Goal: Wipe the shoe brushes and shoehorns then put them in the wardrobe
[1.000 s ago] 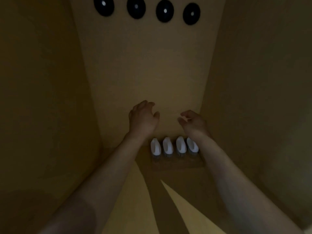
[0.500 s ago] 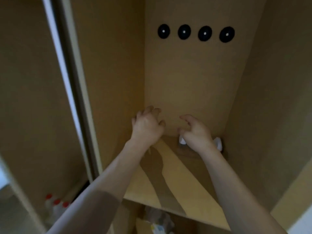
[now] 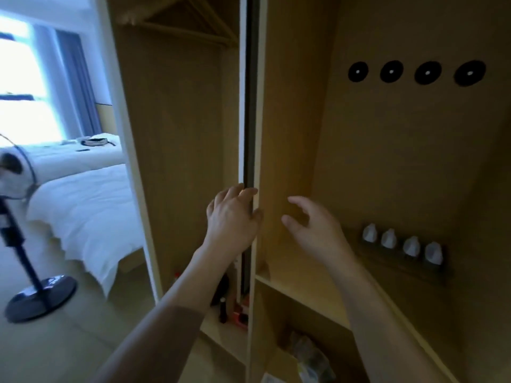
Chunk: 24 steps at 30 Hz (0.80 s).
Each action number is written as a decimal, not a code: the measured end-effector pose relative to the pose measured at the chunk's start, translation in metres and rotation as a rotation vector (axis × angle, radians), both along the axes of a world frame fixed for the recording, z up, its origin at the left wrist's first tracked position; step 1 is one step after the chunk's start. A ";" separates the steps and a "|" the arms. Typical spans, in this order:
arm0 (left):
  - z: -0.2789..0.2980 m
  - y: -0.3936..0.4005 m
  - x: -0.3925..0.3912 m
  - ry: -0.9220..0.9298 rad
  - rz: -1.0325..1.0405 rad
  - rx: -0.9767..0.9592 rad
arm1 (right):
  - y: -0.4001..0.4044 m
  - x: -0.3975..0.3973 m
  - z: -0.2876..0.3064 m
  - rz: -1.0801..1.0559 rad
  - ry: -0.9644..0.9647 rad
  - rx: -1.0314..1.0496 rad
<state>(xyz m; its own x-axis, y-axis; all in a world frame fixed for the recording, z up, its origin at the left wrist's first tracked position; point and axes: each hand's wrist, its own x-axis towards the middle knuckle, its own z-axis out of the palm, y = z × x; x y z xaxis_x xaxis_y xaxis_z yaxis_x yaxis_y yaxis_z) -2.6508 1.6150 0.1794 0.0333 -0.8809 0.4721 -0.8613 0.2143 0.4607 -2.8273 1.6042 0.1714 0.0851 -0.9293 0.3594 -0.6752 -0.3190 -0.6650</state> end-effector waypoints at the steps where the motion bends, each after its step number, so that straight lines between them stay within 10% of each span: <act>1: 0.000 0.009 0.017 0.016 0.016 -0.005 | 0.005 0.018 0.001 0.027 0.000 -0.006; 24: -0.021 0.254 0.470 0.074 0.707 0.022 | 0.151 0.525 -0.020 0.683 0.081 -0.082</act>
<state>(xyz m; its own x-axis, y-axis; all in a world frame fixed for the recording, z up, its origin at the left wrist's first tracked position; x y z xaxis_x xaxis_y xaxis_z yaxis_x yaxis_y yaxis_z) -2.1812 1.8685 0.1586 0.6316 -0.6455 0.4294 -0.7571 -0.3944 0.5209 -2.3020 1.7556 0.1516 0.6712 -0.6279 0.3940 -0.3516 -0.7376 -0.5765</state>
